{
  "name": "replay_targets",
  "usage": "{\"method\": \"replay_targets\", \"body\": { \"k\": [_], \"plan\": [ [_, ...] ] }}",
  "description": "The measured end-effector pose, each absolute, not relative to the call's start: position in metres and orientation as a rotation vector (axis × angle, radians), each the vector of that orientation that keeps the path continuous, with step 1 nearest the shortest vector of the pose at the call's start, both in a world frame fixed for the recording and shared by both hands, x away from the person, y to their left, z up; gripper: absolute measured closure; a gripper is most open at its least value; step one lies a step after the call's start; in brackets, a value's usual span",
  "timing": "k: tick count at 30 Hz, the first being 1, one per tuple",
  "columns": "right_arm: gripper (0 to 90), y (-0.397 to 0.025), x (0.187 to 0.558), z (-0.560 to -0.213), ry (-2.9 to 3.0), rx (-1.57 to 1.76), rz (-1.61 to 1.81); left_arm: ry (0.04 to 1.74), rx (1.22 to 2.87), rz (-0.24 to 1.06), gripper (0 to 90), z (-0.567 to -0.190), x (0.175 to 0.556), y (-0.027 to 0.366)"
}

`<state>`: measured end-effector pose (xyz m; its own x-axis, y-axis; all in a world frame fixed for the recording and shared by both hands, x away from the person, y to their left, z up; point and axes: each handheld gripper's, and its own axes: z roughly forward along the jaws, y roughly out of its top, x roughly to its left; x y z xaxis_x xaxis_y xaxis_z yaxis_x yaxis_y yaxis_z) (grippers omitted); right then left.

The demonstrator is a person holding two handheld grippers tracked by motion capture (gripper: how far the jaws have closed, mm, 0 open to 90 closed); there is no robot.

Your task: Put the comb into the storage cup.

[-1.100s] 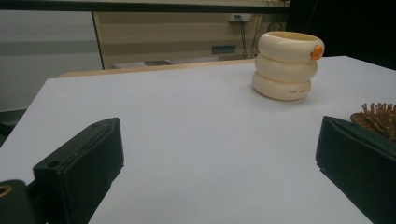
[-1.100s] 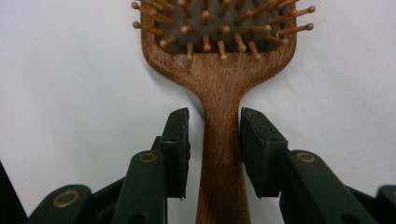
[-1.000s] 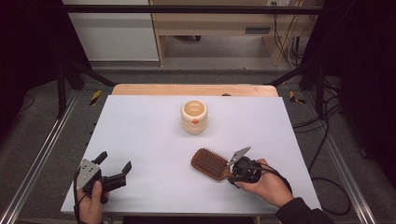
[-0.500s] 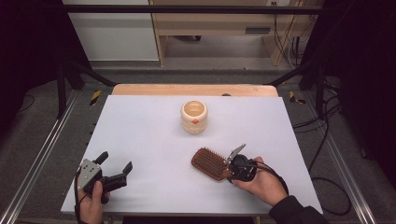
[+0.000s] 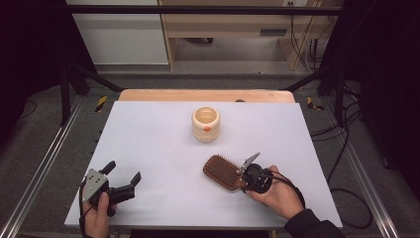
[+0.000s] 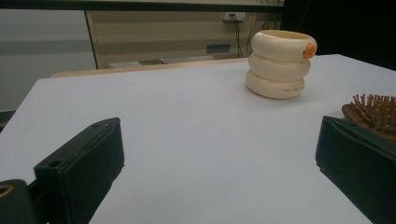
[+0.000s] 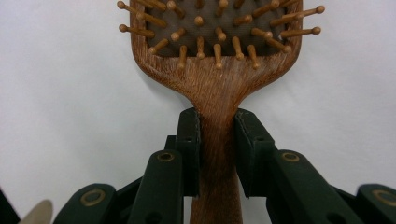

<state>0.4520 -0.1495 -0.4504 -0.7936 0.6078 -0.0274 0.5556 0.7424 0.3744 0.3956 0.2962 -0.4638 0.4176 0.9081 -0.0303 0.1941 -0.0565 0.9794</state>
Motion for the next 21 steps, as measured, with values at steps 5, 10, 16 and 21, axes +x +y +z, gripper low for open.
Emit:
{"method": "replay_targets", "body": {
  "k": [5, 10, 16, 21],
  "plan": [
    [72.9, -0.156, 0.453, -0.44, 2.696, 0.918, 0.699, 0.988, 1.537, 0.762, 1.4, -0.46, 0.394, 0.292],
    [72.9, -0.162, 0.455, -0.432, 2.556, 0.879, 0.861, 0.947, 1.561, 0.714, 1.5, -0.455, 0.397, 0.276],
    [73.0, -0.166, 0.458, -0.424, 2.417, 0.885, 1.024, 0.85, 1.567, 0.684, 1.3, -0.438, 0.396, 0.253],
    [73.0, -0.166, 0.46, -0.422, 2.346, 0.868, 1.134, 0.786, 1.564, 0.63, 1.4, -0.426, 0.4, 0.232]
  ]
}}
